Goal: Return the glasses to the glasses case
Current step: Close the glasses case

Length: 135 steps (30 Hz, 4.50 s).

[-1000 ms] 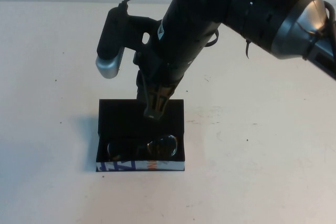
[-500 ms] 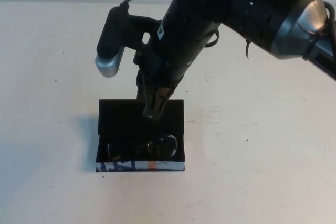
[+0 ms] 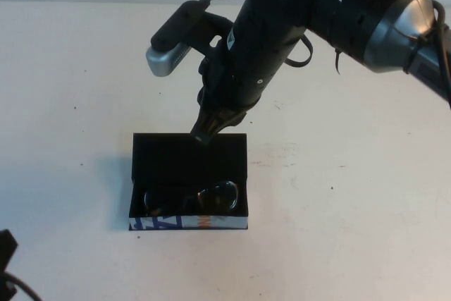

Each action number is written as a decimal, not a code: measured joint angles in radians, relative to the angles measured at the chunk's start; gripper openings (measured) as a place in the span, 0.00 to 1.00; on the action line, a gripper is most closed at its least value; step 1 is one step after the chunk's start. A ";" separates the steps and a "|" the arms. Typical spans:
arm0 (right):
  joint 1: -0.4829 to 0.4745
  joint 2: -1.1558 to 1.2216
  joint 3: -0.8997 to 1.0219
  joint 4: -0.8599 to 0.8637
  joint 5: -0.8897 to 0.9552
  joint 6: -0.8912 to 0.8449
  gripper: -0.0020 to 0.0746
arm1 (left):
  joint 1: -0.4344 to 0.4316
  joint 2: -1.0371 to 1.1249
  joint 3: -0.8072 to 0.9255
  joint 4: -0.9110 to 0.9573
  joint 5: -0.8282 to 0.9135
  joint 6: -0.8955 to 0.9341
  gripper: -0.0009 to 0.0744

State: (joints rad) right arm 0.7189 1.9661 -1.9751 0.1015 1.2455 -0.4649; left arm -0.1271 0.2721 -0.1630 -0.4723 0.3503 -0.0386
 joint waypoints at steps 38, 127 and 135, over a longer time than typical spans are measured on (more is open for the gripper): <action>-0.134 0.121 0.000 0.136 -0.204 0.155 0.01 | -0.113 1.353 -0.304 -1.237 0.316 1.825 0.01; 0.015 0.332 -0.081 0.282 -0.022 0.233 0.01 | -0.113 1.434 -0.407 -1.245 0.254 1.912 0.01; 0.015 0.320 -0.107 0.232 -0.022 0.238 0.01 | -0.113 1.318 -0.407 -1.167 0.227 1.818 0.01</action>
State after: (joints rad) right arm 0.7339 2.2866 -2.0821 0.3336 1.2239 -0.2268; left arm -0.2405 1.5906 -0.5700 -1.6397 0.5770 1.7797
